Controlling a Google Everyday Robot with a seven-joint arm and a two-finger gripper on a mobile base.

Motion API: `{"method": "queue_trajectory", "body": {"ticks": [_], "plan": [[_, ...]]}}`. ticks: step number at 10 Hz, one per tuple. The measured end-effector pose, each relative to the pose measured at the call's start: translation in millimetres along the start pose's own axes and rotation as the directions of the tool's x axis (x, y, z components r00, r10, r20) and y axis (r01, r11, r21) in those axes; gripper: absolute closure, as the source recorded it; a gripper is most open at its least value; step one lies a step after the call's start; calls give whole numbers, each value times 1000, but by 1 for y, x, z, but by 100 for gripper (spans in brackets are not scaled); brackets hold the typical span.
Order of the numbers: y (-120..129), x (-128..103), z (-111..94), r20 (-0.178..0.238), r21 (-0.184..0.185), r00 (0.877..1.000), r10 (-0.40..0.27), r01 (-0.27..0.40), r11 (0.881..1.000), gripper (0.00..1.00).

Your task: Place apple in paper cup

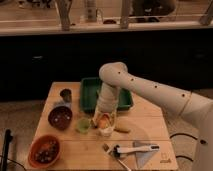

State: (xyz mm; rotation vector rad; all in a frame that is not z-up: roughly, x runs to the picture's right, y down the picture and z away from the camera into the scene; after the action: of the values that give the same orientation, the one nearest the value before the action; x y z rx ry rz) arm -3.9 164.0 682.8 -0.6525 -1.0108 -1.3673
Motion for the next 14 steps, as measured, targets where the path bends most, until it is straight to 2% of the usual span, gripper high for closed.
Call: {"method": "queue_trajectory", "body": {"ticks": [5,9,14], "plan": [[4,0,-3,-8,18,1000,-10,10,1000,20],[11,5,-13,-36,30,999,-21,22,999,20],[13,19,-19,-42,10,998,-42,42,999,20]]}}
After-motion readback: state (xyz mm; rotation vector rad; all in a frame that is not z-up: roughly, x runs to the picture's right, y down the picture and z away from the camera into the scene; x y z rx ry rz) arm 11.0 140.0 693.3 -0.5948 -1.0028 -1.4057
